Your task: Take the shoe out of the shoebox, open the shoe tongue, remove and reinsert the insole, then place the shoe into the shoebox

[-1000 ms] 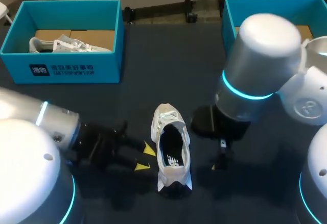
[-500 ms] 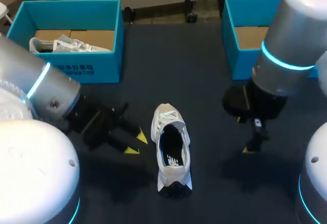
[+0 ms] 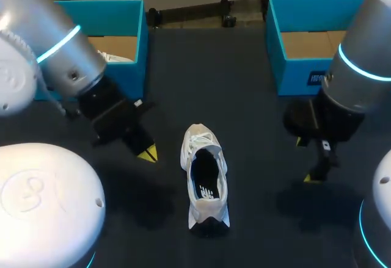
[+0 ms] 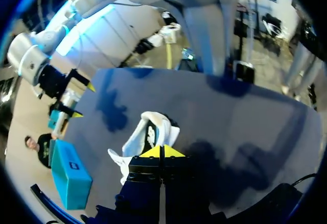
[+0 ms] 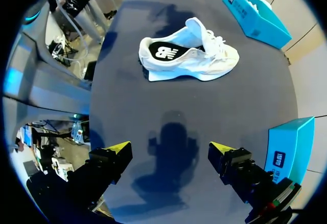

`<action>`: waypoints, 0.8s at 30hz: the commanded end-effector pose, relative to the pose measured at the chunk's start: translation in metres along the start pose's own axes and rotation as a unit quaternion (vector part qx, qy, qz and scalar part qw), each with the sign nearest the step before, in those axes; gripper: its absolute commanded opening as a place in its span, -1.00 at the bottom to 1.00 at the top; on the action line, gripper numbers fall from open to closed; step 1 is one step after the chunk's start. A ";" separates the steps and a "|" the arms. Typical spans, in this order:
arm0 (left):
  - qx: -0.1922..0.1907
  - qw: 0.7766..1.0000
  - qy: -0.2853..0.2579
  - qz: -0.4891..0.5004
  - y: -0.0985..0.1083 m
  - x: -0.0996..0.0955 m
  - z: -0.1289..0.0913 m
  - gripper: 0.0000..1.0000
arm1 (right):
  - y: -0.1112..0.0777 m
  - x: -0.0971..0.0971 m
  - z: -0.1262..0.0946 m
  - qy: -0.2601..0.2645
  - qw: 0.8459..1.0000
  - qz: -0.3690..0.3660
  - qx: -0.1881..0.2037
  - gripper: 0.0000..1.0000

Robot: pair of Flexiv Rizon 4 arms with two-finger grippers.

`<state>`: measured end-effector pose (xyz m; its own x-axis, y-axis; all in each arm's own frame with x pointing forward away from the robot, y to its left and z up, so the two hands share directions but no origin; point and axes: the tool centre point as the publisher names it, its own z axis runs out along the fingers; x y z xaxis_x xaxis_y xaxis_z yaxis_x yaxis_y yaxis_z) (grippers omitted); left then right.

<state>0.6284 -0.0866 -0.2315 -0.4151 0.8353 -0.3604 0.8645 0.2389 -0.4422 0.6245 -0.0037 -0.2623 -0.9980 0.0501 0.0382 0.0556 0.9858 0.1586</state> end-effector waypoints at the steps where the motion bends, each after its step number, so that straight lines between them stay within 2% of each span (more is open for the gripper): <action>1: -0.004 0.989 0.151 -0.001 -0.005 -0.005 -0.003 -1.00 | -0.003 0.002 0.001 -0.003 1.000 -0.001 -0.002 1.00; 8: -0.004 0.989 0.151 -0.001 -0.005 -0.005 -0.003 -1.00 | -0.003 0.002 0.001 -0.003 1.000 -0.001 -0.002 1.00; 14: -0.014 0.975 0.215 0.062 -0.012 -0.021 0.009 -1.00 | -0.003 0.002 0.001 -0.003 1.000 -0.001 -0.002 1.00; 22: -0.027 0.949 0.294 0.106 -0.015 -0.029 0.020 -1.00 | -0.003 0.002 0.001 -0.003 1.000 -0.001 -0.002 1.00; 24: -0.027 0.949 0.294 0.106 -0.015 -0.029 0.020 -1.00 | -0.003 0.002 0.001 -0.003 1.000 -0.001 -0.002 1.00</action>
<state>0.6164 -0.1171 -0.2292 -0.0855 0.9914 -0.0994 0.9336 0.0449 -0.3556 0.6232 -0.0053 -0.2630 -0.9982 0.0490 0.0352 0.0541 0.9852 0.1629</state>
